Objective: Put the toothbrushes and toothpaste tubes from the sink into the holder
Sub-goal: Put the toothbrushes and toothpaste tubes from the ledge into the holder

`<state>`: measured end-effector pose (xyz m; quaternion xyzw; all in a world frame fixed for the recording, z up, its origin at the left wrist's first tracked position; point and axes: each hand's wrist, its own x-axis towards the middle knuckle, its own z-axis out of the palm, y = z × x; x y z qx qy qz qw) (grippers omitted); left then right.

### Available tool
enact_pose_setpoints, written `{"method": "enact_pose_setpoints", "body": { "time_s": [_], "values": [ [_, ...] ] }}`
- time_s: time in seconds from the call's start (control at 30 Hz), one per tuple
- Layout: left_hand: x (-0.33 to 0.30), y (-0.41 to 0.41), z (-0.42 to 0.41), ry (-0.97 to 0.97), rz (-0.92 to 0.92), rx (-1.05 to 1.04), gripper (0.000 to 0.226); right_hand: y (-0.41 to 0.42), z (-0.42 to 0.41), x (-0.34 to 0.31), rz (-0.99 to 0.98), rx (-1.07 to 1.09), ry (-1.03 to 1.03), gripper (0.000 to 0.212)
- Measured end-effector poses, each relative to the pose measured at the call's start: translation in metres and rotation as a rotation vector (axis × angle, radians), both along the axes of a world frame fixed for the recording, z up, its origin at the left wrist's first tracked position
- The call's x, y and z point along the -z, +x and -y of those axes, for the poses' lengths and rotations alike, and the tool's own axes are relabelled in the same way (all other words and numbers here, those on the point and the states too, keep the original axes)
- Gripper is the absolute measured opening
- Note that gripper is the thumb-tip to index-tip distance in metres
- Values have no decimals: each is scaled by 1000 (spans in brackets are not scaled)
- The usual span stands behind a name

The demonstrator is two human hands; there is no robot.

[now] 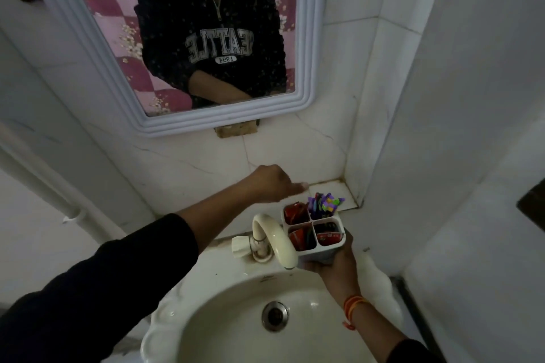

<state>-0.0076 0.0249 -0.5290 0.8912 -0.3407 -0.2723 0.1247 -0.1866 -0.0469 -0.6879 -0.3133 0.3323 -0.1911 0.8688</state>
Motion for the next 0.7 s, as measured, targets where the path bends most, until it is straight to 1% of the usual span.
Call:
{"method": "enact_pose_setpoints", "body": {
  "time_s": [0.03,0.1,0.13,0.17,0.23,0.27,0.3,0.33,0.37,0.4,0.47,0.53,0.57,0.63,0.67,0.7],
  "values": [
    [5,5,1,49,-34,-53,80,0,0,1,8,3,13,38],
    [18,7,1,121,-224,-138,89,0,1,2,11,-10,7,38],
    [25,5,3,113,-309,-176,91,0,2,5,6,-16,-9,39],
    [30,3,6,68,-356,-218,91,2,3,7,3,-20,3,38],
    [33,-3,18,-49,-355,-308,79,3,6,9,-5,-10,-24,30],
    [32,-2,24,-112,-339,-349,74,4,8,11,-26,7,-133,24],
    [29,0,32,-167,-325,-379,70,5,14,13,-68,21,-323,33],
    [26,3,39,-215,-320,-407,67,8,22,14,-128,1,-532,53],
    [23,8,46,-270,-331,-443,64,14,33,14,-191,-32,-685,67],
    [19,13,53,-321,-356,-478,61,21,43,8,-227,-75,-785,78],
    [15,19,64,-382,-397,-530,57,36,69,-1,-241,-117,-872,87],
    [16,21,73,-433,-440,-566,53,48,92,-11,-249,-147,-919,88],
    [18,21,76,-463,-463,-589,56,54,100,-16,-270,-167,-934,86],
    [31,24,81,-503,-516,-642,72,59,111,-21,-330,-189,-916,83],
    [41,27,83,-531,-542,-669,74,60,116,-21,-355,-199,-913,85],
    [47,27,84,-554,-565,-691,67,62,120,-19,-371,-218,-914,86]
  ]
}}
